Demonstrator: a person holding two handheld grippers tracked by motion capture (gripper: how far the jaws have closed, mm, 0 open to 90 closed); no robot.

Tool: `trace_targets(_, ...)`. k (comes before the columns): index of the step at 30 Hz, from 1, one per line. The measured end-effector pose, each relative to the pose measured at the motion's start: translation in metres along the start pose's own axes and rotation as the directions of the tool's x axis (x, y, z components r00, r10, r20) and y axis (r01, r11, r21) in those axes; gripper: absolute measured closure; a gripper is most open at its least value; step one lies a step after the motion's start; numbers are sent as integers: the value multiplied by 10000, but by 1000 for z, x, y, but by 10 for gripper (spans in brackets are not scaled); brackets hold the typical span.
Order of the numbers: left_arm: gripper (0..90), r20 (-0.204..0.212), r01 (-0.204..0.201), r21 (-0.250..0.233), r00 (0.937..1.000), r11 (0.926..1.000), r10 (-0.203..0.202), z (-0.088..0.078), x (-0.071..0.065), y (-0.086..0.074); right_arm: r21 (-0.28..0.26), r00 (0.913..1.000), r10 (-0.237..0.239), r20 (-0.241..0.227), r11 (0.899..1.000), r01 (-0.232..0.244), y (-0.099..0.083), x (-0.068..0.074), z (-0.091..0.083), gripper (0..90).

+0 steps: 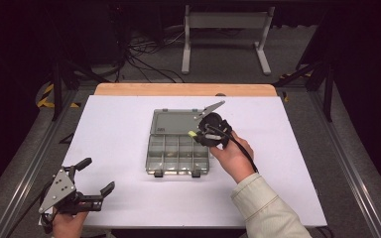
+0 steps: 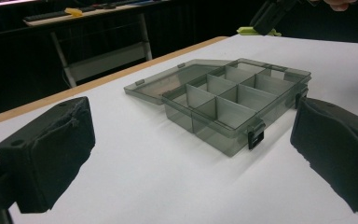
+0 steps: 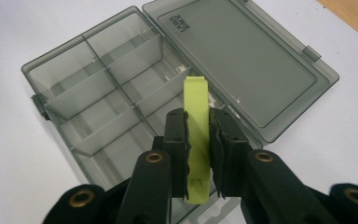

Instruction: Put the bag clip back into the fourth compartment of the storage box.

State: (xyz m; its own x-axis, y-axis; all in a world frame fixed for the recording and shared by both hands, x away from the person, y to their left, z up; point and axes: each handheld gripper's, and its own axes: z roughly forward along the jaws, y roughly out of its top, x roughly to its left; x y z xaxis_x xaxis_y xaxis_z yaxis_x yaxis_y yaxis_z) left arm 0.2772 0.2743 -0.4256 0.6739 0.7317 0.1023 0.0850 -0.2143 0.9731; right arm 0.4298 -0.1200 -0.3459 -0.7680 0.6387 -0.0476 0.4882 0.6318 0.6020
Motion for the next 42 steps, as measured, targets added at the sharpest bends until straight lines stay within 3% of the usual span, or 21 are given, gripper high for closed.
trace_targets(17, 5, -41, -22, 60, 10000, 10000, 22, -1, 1, 0, 179, 9981, 545, 285, 9983, -550, -2, -22, 17, 781)
trace_targets(28, 5, -28, -16, 35, 10000, 10000, 16, -1, 1, 0, 265, 9970, 748, 179, 9968, -753, -5, -23, 21, 780)
trace_targets(42, 5, -4, -14, 53, 10000, 10000, 14, -1, 1, 0, 926, 9929, 1189, -60, 9887, -1178, -10, -24, 37, 780)
